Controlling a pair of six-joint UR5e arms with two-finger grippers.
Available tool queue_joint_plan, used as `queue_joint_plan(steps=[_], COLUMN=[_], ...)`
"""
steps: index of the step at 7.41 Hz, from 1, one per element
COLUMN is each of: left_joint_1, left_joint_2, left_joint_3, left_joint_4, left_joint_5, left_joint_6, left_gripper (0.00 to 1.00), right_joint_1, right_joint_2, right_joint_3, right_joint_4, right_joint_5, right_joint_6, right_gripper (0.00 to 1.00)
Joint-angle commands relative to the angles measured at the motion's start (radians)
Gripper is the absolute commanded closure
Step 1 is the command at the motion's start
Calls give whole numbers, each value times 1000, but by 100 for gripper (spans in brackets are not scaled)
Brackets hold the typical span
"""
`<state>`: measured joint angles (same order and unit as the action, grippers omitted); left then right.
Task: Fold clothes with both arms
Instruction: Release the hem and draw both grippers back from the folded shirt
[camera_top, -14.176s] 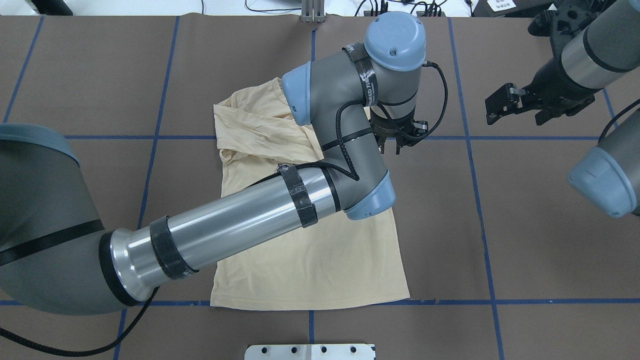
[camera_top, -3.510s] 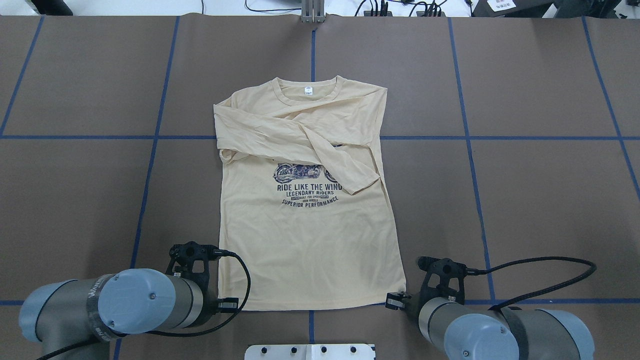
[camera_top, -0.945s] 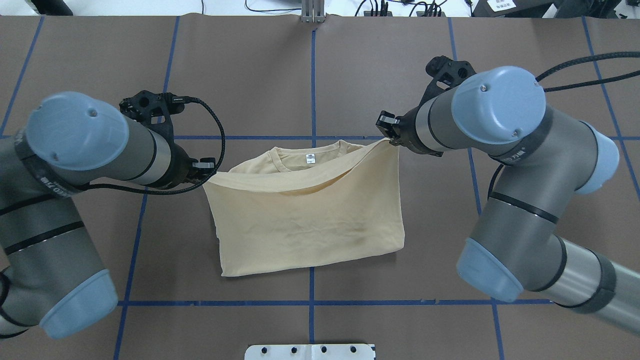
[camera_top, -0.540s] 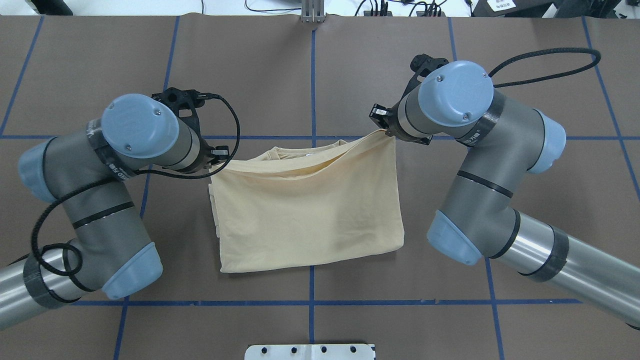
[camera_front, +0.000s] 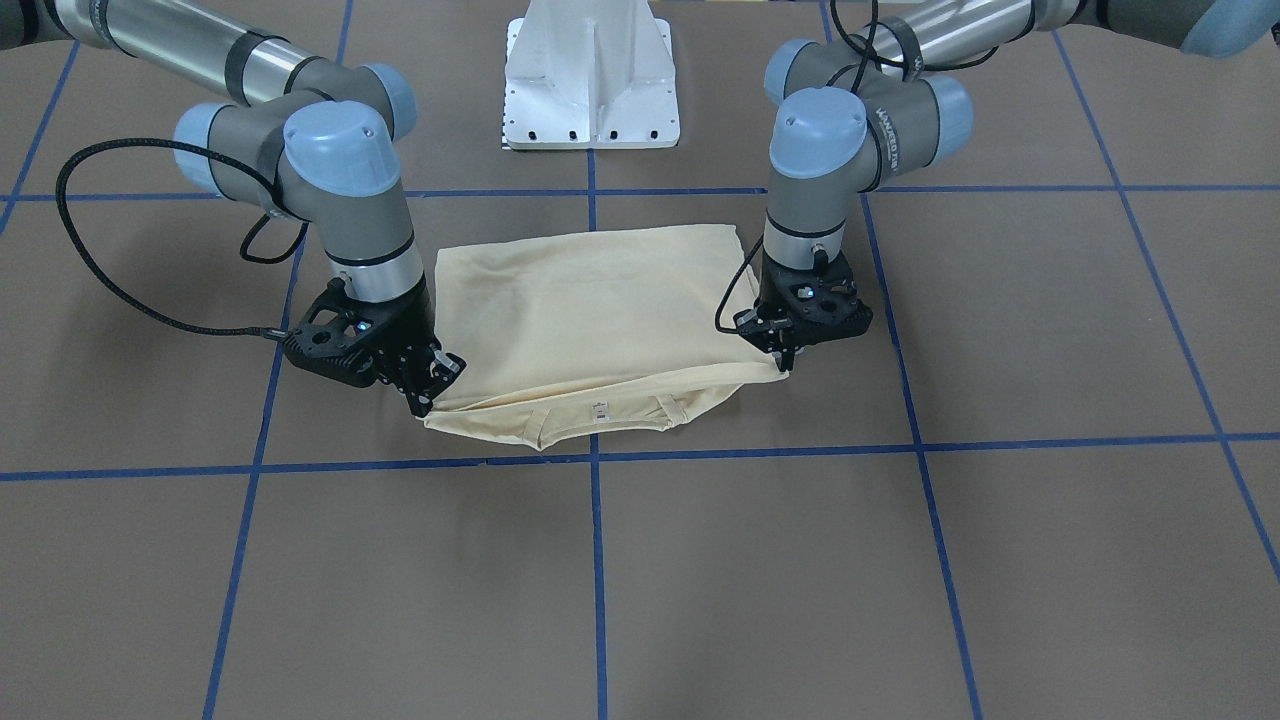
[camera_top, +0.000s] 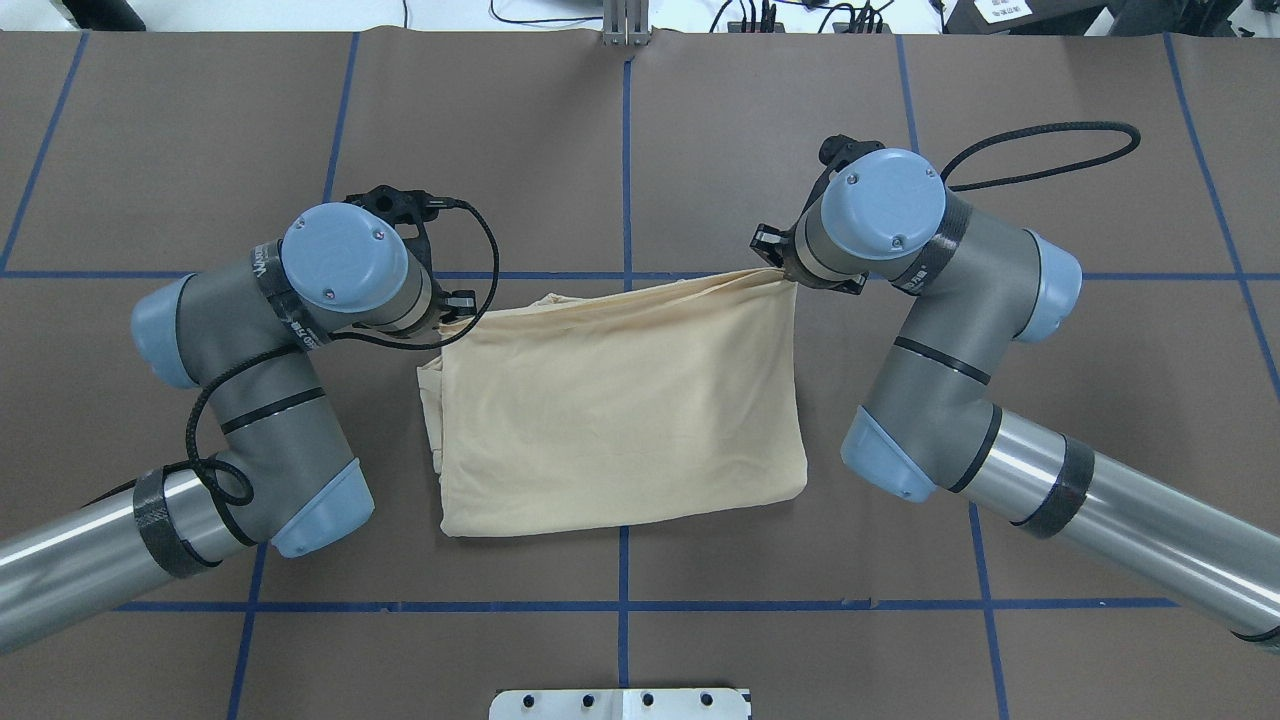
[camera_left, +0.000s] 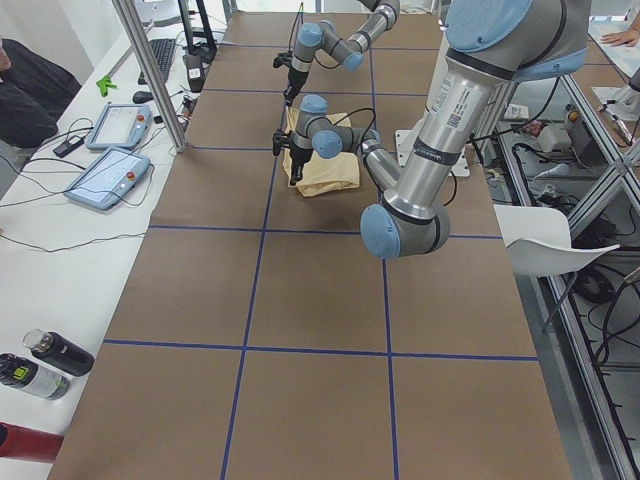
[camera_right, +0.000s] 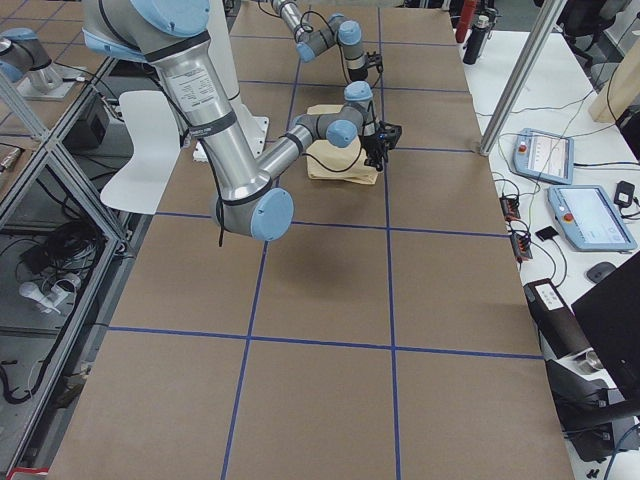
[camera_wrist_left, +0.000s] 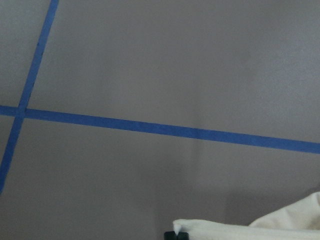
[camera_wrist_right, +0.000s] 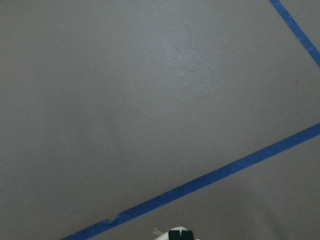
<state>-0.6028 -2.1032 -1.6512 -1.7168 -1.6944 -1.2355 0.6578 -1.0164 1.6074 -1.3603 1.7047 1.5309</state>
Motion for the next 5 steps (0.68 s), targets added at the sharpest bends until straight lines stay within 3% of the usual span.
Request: queue_joint_plan(steps=[1,3,5], left_joint_1=[-6,6,107], left_joint_2=[15,119,254], left_joint_3=[-52,-178,-235], left_joint_4=[-58,-85,-226], left_joint_5=[-14,-156,-162], left_joint_6=[136,143,85], left_gripper=[0,0,0], right_joint_1=[5,23,23], right_joint_2=[4,2,-5], right_joint_3=[0,22,37], right_joint_4=[3,4,4], right_joint_5=[12,83,84], right_joint_6=[-64,-86,-86], right_gripper=[0,0,0])
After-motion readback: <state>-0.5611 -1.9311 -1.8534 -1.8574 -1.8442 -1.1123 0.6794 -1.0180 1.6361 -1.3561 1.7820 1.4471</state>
